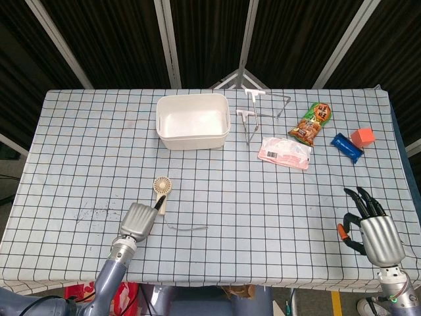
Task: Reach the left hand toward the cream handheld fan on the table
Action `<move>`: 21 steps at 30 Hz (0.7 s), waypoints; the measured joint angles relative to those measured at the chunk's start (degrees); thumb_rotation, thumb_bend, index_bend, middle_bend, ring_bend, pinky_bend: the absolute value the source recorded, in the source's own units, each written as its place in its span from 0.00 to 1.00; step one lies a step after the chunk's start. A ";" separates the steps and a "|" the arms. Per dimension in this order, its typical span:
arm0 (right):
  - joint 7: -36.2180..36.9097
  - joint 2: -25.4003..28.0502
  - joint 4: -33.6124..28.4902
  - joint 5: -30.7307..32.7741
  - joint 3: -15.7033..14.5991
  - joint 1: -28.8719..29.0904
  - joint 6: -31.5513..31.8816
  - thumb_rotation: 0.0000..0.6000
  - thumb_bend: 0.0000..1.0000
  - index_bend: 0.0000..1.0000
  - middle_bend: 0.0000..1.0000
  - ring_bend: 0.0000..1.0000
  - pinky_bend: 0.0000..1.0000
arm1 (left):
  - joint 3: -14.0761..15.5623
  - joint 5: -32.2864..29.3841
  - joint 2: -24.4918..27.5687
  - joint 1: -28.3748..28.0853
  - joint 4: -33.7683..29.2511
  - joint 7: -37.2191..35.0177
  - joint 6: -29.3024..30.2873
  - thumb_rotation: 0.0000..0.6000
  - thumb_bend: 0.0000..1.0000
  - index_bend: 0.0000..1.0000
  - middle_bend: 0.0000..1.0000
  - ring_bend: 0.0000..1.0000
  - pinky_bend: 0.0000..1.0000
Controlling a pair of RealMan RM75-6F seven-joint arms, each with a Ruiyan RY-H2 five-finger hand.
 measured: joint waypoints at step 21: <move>0.12 0.03 0.02 0.20 0.02 -0.12 0.11 1.00 0.43 0.20 0.16 0.09 0.20 | 1.51 -0.09 -0.09 -0.10 2.17 -2.17 0.72 1.00 0.74 0.07 0.97 0.91 0.96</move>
